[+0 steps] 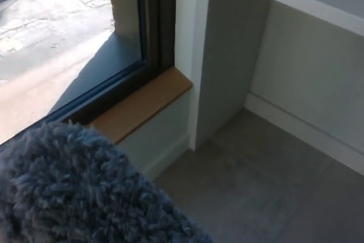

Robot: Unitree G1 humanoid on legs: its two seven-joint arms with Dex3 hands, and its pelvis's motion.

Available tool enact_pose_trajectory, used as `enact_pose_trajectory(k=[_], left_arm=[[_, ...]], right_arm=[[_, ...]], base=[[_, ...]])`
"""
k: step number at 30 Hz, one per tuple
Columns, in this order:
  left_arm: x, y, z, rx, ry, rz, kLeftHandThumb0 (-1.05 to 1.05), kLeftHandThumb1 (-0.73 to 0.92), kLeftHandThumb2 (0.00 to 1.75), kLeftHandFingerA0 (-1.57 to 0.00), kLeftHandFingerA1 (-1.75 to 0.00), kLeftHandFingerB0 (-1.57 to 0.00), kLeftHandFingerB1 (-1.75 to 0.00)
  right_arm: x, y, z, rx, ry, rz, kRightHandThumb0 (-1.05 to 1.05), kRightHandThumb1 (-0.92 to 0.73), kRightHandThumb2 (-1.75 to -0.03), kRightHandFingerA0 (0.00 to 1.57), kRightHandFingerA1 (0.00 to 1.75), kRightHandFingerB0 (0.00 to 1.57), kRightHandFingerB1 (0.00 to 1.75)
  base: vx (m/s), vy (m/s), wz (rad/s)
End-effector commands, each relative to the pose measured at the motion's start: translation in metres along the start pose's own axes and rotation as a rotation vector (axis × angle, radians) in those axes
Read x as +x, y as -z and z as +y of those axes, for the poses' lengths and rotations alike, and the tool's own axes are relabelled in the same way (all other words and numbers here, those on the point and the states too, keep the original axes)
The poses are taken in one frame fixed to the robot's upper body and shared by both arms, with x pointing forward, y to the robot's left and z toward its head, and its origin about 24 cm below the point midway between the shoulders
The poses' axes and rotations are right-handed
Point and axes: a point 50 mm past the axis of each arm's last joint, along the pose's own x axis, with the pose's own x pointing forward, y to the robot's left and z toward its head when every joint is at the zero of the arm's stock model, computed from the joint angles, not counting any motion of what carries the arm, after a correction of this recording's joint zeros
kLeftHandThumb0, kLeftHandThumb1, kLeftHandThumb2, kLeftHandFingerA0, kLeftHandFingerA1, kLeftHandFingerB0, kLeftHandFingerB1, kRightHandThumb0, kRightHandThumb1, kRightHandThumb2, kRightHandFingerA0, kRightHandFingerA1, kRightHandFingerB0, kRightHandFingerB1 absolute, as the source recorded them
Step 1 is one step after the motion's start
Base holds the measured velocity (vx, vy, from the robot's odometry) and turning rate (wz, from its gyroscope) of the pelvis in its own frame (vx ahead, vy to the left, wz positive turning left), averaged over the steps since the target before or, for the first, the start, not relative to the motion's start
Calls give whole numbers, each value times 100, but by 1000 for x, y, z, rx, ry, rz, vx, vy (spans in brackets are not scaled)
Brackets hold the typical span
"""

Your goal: Pick up a grey duster using the right hand and walk towards the window and then clean the window using the duster

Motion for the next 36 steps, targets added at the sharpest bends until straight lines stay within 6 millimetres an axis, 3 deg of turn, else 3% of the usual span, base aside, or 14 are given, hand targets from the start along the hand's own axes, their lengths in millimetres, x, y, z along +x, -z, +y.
enact_pose_trajectory(k=[1, 5, 6, 17, 36], left_arm=[[2, -16, -2, -54, 17, -94, -4, 66, 72, -83, -93, -76, -73], [3, -17, -3, -64, 16, -91, 1, 66, 77, -83, -94, -77, -74], [3, -18, -2, -62, 16, -91, -4, 67, 71, -83, -93, -79, -74], [3, -20, -1, -27, 16, -102, -5, 68, 68, -82, -90, -77, -70], [3, -22, -1, -42, 20, -120, 3, 68, 75, -81, -94, -76, -75]], right_arm=[[-4, -40, -6, -93, 38, -369, -24, -48, -126, 101, 175, 81, 166], [-3, -42, -7, -108, 40, -372, -24, -50, -122, 100, 175, 85, 163], [-3, -43, -6, -97, 38, -374, -23, -47, -128, 101, 175, 85, 164], [-3, -45, -3, -42, 29, -391, -20, -39, -138, 100, 175, 80, 166], [0, -45, 1, 32, 69, -406, -23, -40, -137, 99, 175, 80, 166]], base=[[-45, 79, -36], [8, 49, -33], [8, -22, -41], [32, -126, -33], [175, 128, -22]])
